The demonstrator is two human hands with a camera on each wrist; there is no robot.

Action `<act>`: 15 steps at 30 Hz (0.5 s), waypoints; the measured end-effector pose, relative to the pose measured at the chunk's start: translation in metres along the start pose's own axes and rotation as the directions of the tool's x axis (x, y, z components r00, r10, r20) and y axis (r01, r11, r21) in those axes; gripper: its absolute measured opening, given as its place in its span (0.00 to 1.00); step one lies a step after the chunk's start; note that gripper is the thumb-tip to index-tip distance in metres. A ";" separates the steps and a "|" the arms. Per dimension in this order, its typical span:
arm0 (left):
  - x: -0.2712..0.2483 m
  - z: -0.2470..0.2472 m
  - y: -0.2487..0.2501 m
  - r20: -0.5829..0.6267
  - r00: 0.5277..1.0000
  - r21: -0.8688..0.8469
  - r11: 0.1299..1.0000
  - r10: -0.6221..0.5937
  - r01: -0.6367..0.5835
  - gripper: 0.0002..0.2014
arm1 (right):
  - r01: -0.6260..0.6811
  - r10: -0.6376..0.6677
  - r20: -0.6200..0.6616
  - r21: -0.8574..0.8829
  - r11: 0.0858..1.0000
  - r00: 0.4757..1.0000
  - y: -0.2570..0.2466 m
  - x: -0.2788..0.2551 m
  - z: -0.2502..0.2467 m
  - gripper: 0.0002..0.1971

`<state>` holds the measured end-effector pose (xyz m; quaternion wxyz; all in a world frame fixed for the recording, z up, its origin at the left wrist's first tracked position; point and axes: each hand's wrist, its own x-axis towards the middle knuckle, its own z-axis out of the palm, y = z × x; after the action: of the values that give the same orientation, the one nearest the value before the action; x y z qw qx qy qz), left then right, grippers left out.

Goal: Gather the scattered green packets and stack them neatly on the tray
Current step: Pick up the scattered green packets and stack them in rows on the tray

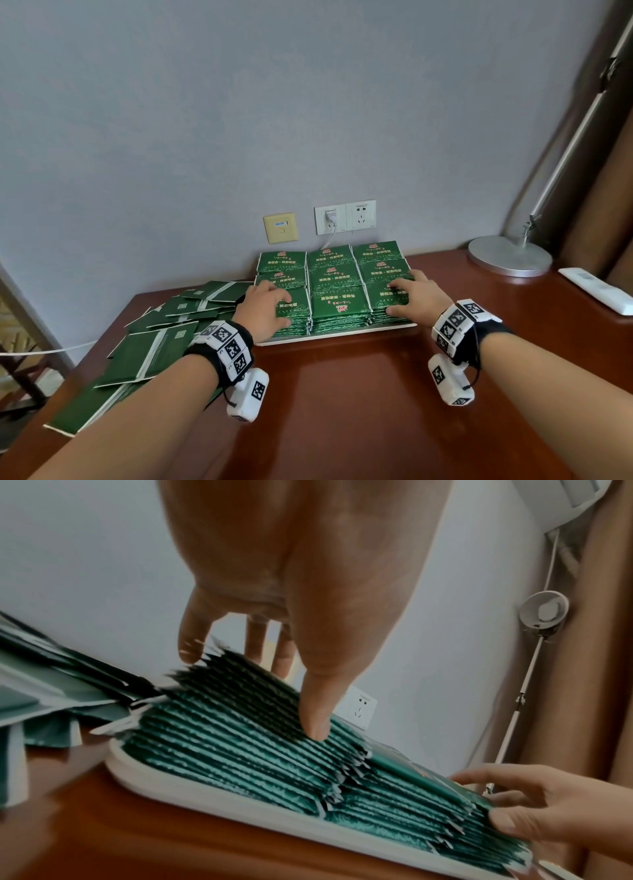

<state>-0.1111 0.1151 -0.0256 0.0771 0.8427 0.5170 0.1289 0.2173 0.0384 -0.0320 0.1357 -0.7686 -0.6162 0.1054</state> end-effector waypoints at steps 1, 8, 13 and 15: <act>0.000 0.001 0.000 0.001 1.000 -0.006 1.000 0.008 -0.008 0.22 | 0.002 -0.002 -0.004 -0.003 1.000 1.000 0.000 0.000 0.001 0.35; 0.002 0.004 0.000 -0.009 1.000 -0.005 1.000 -0.001 0.001 0.20 | 0.011 -0.011 -0.006 0.002 1.000 1.000 0.000 -0.001 0.002 0.36; 0.003 0.003 0.001 -0.008 1.000 0.001 1.000 -0.015 0.015 0.18 | 0.000 -0.004 -0.062 -0.061 0.998 0.998 -0.003 -0.005 0.001 0.40; 0.001 0.001 0.001 -0.003 1.000 0.002 1.000 -0.019 0.019 0.19 | 0.005 -0.013 -0.086 -0.091 0.996 0.996 -0.007 -0.007 -0.001 0.41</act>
<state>-0.1097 0.1158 -0.0267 0.0766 0.8376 0.5253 0.1291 0.2099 0.0332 -0.0287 0.1276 -0.7751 -0.6174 0.0431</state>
